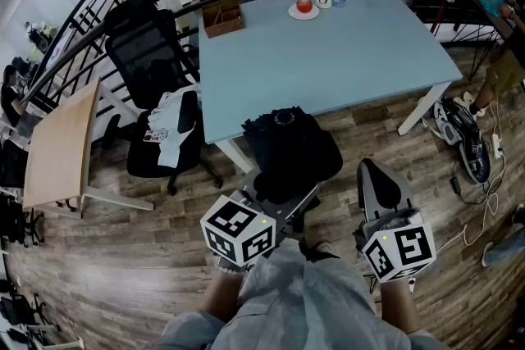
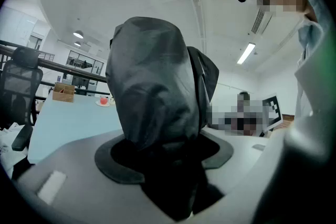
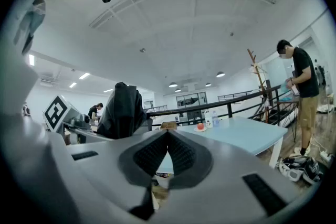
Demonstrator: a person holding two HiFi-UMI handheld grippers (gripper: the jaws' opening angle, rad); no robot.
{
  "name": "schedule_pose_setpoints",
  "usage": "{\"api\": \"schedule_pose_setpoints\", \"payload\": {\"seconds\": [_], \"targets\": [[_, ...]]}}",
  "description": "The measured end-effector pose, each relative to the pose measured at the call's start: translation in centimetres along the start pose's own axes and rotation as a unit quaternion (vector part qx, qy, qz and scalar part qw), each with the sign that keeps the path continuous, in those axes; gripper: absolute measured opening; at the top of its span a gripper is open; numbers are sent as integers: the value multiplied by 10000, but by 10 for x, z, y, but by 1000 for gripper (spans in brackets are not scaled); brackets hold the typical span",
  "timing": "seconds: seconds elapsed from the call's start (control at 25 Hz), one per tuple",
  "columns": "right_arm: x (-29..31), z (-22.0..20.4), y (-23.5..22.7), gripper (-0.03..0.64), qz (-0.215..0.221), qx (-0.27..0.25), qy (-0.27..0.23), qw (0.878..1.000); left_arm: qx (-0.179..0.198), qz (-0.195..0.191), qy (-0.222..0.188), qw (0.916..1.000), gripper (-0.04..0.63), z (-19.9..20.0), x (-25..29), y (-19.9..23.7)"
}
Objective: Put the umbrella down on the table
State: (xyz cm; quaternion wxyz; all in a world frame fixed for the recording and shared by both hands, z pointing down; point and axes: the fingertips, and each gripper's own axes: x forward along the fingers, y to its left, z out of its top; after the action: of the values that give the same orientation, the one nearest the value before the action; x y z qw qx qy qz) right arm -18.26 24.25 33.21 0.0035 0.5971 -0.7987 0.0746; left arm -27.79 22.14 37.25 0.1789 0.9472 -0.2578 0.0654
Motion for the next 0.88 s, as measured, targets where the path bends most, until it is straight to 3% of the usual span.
{"api": "schedule_pose_setpoints", "payload": {"seconds": [0.56, 0.88], "targets": [[-16, 7, -22, 0, 32, 217, -35, 9998, -18, 115, -27, 9999, 273, 8, 10, -19], [-47, 0, -64, 0, -87, 276, -74, 9996, -94, 62, -111, 9999, 273, 2, 41, -48]]}}
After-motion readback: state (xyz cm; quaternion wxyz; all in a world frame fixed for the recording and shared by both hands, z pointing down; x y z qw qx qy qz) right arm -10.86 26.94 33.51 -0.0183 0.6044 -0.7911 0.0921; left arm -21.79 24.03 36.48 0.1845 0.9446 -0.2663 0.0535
